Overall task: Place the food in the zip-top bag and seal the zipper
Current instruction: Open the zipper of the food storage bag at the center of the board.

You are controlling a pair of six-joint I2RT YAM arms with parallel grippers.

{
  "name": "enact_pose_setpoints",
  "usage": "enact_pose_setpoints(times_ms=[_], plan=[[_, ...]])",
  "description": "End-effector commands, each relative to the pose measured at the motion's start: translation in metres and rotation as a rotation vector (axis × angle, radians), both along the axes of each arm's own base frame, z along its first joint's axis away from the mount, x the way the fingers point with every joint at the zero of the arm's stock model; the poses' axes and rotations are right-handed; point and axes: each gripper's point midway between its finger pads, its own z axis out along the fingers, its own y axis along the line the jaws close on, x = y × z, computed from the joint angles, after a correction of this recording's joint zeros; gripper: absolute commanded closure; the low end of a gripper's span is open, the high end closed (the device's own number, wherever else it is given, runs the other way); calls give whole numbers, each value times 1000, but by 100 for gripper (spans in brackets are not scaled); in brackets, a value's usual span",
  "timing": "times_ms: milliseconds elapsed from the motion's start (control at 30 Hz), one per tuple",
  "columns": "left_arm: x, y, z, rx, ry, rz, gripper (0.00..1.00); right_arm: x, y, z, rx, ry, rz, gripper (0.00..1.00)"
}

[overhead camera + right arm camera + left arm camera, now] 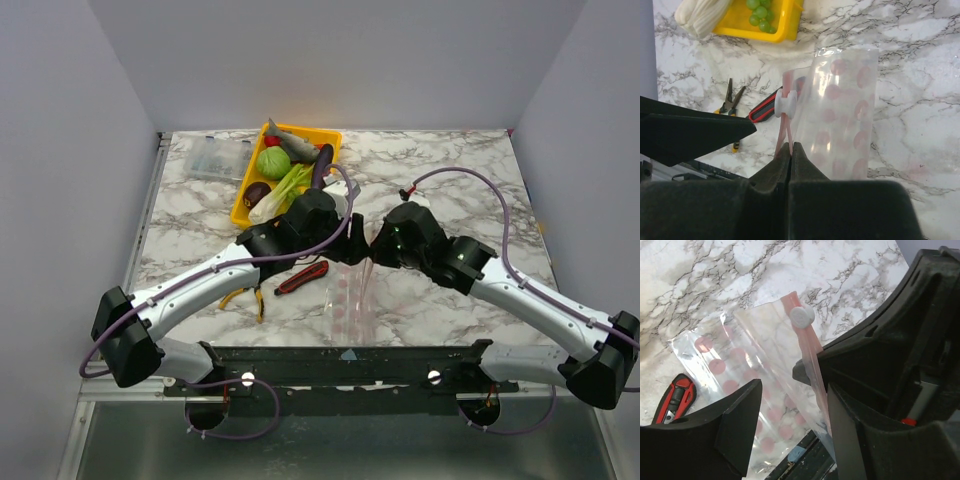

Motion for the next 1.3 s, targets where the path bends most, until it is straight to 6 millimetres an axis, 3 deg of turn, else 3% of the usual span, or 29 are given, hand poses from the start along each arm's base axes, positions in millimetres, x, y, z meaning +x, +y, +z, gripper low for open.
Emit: enact_pose_setpoints(times_ms=[0,233,467,667,767,933,1100,1167,1267], plan=[[-10,10,-19,99,20,55,45,1,1,23,69,-53,-3,99],[-21,5,-18,133,-18,93,46,-1,0,30,95,-56,-14,99],[-30,9,-43,172,27,103,56,4,-12,37,53,-82,-64,99],[-28,2,-41,171,29,84,83,4,-19,38,-4,-102,-47,99],[-19,-6,-23,158,-2,94,100,6,-32,28,-78,-108,-71,100],[4,-15,9,154,-22,191,100,8,-93,23,-341,-119,-238,100],[29,-29,56,75,-59,260,100,2,-144,57,-457,-219,-358,100],[29,-48,76,-7,-48,226,100,-3,-161,73,-477,-253,-399,100],[14,-87,104,-147,8,78,100,-12,-182,98,-499,-301,-429,100]])
